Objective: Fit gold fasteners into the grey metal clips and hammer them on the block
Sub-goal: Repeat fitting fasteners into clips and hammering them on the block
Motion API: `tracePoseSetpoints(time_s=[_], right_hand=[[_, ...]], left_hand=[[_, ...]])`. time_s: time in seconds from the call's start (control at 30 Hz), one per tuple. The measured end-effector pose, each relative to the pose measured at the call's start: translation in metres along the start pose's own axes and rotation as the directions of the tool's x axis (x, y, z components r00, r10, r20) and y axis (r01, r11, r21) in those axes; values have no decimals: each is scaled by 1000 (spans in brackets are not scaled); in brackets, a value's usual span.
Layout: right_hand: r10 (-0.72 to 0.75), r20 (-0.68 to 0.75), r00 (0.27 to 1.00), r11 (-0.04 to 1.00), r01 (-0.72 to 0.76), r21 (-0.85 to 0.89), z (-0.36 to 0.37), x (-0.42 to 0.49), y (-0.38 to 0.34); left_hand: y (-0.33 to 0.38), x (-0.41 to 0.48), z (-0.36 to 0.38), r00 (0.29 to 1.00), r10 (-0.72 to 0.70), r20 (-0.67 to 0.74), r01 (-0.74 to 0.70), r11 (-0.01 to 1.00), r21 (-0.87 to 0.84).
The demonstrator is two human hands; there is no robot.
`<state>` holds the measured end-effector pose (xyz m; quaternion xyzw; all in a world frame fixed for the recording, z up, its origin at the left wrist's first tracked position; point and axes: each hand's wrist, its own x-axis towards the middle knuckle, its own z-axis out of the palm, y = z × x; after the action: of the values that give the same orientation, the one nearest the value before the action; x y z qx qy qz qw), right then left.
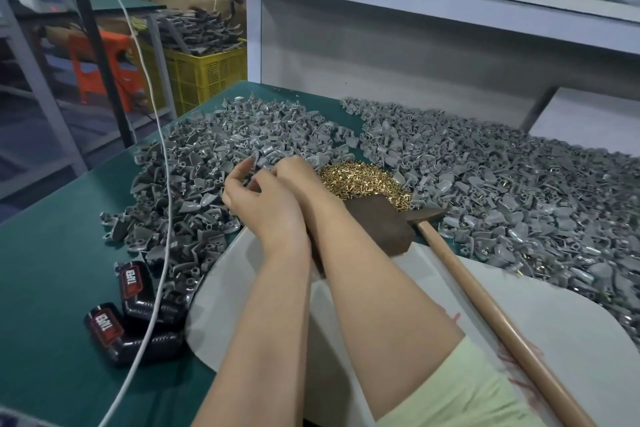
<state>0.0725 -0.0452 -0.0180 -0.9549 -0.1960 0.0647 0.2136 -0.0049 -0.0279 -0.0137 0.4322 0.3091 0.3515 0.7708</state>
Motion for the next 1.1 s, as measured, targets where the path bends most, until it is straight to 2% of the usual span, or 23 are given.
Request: tracePoseSetpoints(time_s=[0.1,0.17,0.27,0.33,0.4,0.47,0.57,0.67,0.77,0.83,0.9,0.97,1.03,1.1], right_hand=[[32,-191,981,984,3,180,-16,-13,3],[120,-292,949,923,2,386,-33,-25,13],[217,-229,949,688,18,726,-53,-46,31],[200,-191,961,559,48,828,-59,-60,39],[145,-177,973,509,81,857,-62,-74,46],[98,-207,973,557,119,822,-63,-85,50],[43,-374,926,757,214,617,-64,-97,54],[-2,-434,901,817,251,519,-65,-104,56],[26,-439,898,821,231,522,-65,-106,61],[81,-430,899,810,192,555,-64,-105,62],[99,-384,918,852,121,510,-63,-106,60],[15,-270,963,927,88,364,-61,-109,54],[-86,-151,985,972,117,203,-55,-112,44],[-115,-138,984,987,129,92,-50,-109,37]], left_hand=[[0,-1,0,1000,2,-2,-2,1000,-1],[0,-2,1,1000,-8,28,8,1000,6],[-1,-8,2,985,28,169,-38,998,56],[-1,-12,3,955,78,287,-112,988,105],[-2,-16,4,906,93,413,-181,967,180],[-2,-20,6,841,77,535,-234,944,233],[-3,-24,7,777,55,627,-258,936,238],[-2,-27,6,761,24,648,-206,957,206],[-1,-31,7,765,8,644,-200,953,226],[2,-30,6,802,66,594,-242,944,222],[12,-27,3,854,167,493,-277,947,160],[23,-19,-1,903,241,357,-277,959,54],[31,-11,-4,930,265,255,-259,964,-55],[33,-9,-5,947,239,214,-222,970,-101]])
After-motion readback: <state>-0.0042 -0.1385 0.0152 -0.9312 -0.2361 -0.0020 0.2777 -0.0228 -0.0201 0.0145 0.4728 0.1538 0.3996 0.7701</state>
